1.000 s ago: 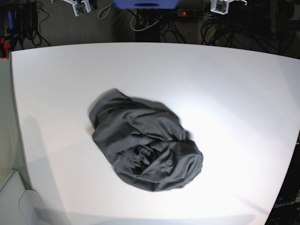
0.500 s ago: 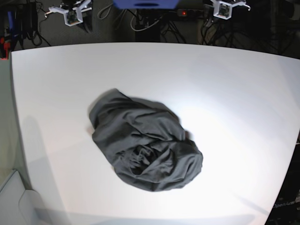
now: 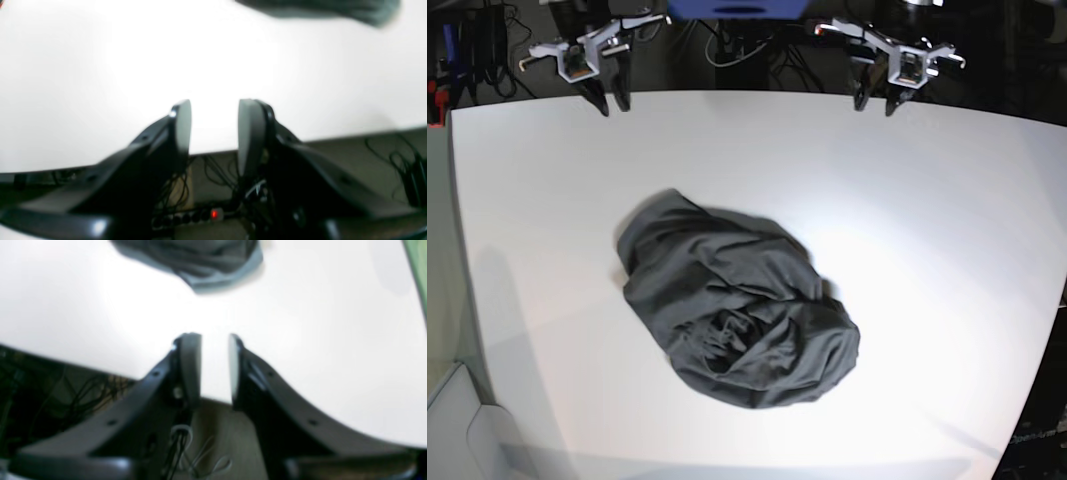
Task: Layout the t-shirt on the table in an organized manner, then fold the t-shirt properly
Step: 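Move the left gripper down to the edge of the grey t-shirt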
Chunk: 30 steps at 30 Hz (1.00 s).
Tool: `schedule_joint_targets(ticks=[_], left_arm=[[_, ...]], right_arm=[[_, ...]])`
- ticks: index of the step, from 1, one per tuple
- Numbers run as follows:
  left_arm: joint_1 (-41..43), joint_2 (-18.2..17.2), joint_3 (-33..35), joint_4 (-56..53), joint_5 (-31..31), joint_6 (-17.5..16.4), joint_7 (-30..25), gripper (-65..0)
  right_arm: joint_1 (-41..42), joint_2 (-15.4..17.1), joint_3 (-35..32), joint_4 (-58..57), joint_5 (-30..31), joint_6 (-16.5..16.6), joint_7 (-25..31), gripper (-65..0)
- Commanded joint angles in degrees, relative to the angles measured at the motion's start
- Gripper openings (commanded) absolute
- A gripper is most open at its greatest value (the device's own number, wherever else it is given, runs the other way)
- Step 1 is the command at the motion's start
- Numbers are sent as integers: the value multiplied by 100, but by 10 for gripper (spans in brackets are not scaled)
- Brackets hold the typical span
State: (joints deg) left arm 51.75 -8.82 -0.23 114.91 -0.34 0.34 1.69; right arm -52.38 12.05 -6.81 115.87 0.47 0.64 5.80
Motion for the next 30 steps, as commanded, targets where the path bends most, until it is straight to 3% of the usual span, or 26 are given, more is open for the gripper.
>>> schedule_joint_targets(ticks=[1,8,15,22,30], left_arm=[[-124,7,10,118,-14,-3,-130,-424],[-1381,16,10,91,3,-3,28,-424],[-3096,16,36,91,-6,-3,1778,-424],[-4441,16,27,56,-6,-29,2956,-424],[-5434,25,54,-568,-6,-56,3211,-419]], right_arm=[[3,12,8,109,10,1,163,-473],[398,12,0,83,10,1,145,-466],[434,12,0,65,10,1,145,-466],[434,12,0,56,-7,1,145,-467],[434,12,0,48,-7,1,145,-468]])
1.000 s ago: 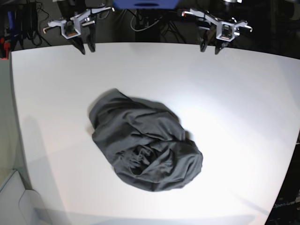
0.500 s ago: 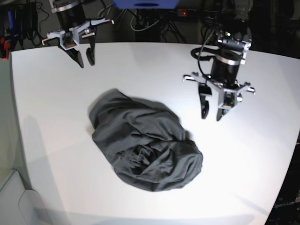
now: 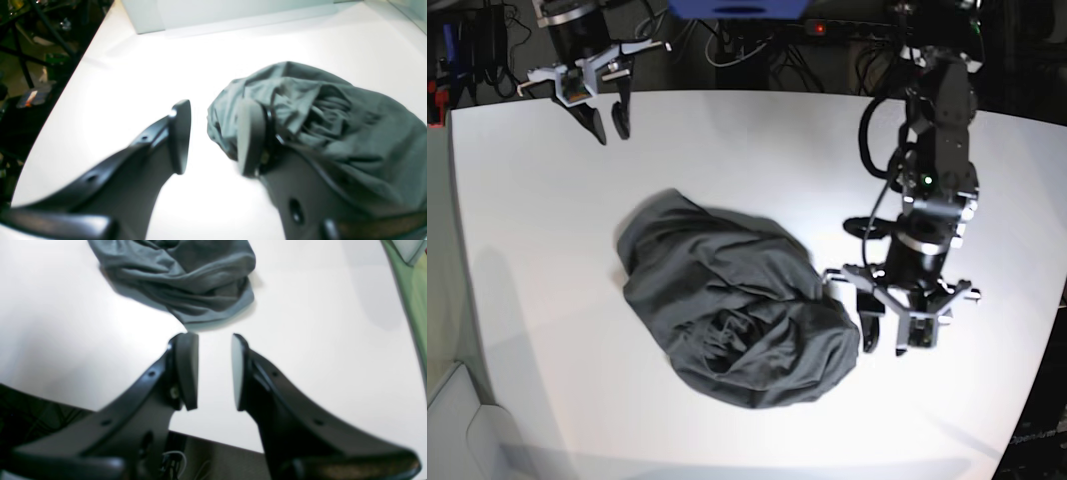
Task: Layout the t-shirt on the table in an organized manner, then fold the t-shirt properly
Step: 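Move the left gripper down to the edge of the grey t-shirt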
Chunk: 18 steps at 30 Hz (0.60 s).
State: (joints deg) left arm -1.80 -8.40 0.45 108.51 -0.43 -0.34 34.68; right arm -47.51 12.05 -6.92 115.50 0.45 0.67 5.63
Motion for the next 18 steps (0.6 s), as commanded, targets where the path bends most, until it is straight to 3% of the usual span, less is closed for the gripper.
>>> schedule_joint_targets(ticks=[1,3,9,18], left_arm=[[-158,-17,-14,-104,-6,12,-96,-419],[-290,27,-14,-473,-6,12,-131,-397],[-527,361,-14,-1018,-6,12,-149,-206],[-1125,484,-14,-2082,-6,12,-149,-196]], right_arm=[[-54,12,10,85,-5,-1,162,-468],[-54,12,10,85,-5,-1,154,-468],[96,12,-16,76,-5,-1,-383,-469],[122,3,-25,76,-5,-1,-488,-469]])
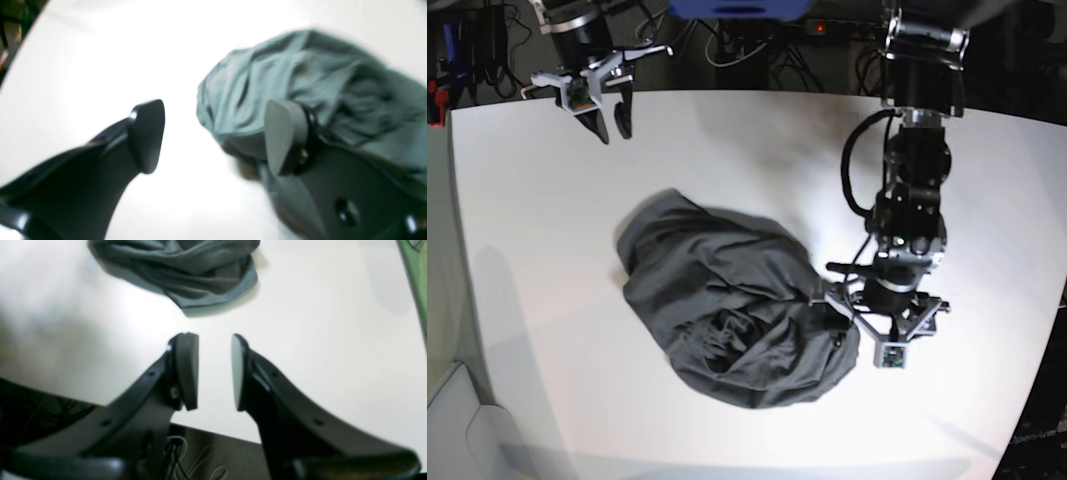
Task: Layout the t-shirt on the table in an organized manner, then fold the t-shirt properly
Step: 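Move the left gripper down to the edge of the grey t-shirt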
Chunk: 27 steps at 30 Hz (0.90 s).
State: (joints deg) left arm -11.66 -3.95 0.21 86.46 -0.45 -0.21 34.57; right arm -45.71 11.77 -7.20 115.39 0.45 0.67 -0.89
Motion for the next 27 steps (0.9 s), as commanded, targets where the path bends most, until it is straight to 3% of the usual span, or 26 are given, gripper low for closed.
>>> schedule_joint_targets(ticks=[1,9,27], left_arm=[[-192,91,10,-17,-4,-1,-138,-196],[-298,329,19,-650,5,-1,-736,-196],[-280,416,168,-817,5,34,-709,-196]], right_arm=[[-57,32,4,87,-5,-1,163,-469],[-57,32,-5,87,-5,-1,154,-469],[-13,32,-5,87,-5,-1,154,-469]])
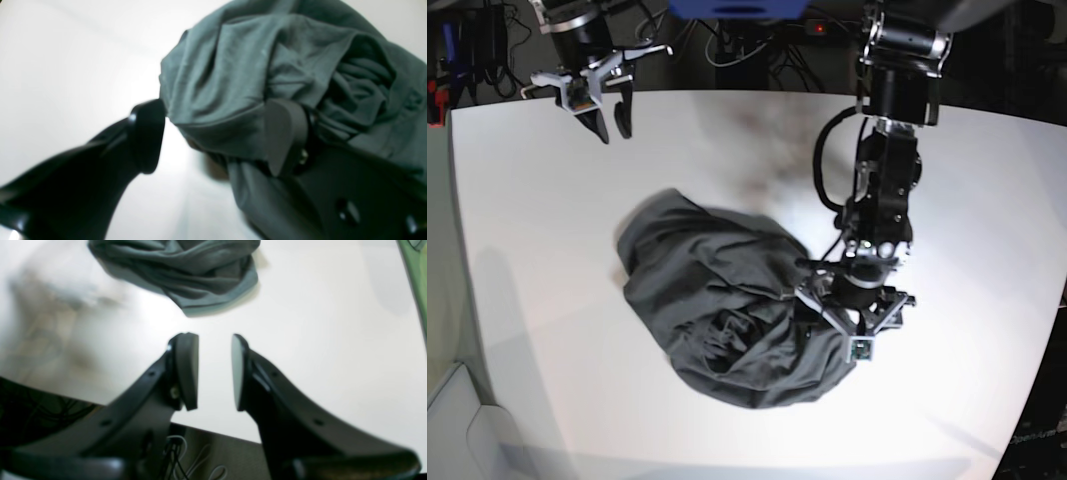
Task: Layout the t-shirt on the table in an organized manner, then fold the t-shirt properly
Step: 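Move the left gripper down to the edge of the grey t-shirt, then grasp the t-shirt fabric with the left gripper and lift it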
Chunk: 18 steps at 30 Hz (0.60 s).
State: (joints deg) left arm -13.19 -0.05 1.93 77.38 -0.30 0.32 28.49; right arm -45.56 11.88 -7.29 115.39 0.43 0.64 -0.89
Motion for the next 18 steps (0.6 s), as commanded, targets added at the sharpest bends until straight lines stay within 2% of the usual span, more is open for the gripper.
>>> schedule_joint_targets(ticks=[1,12,18], left_arm=[[-127,27,4,90,-10,-19,-111,-196],[-171,142,-31,-473,-10,-19,-146,-199],[-303,142,-31,-473,-10,-19,-137,-311]], right_arm=[[-11,21,4,87,-3,1,154,-469],[7,21,12,87,6,1,154,-469],[7,21,12,87,6,1,154,-469]])
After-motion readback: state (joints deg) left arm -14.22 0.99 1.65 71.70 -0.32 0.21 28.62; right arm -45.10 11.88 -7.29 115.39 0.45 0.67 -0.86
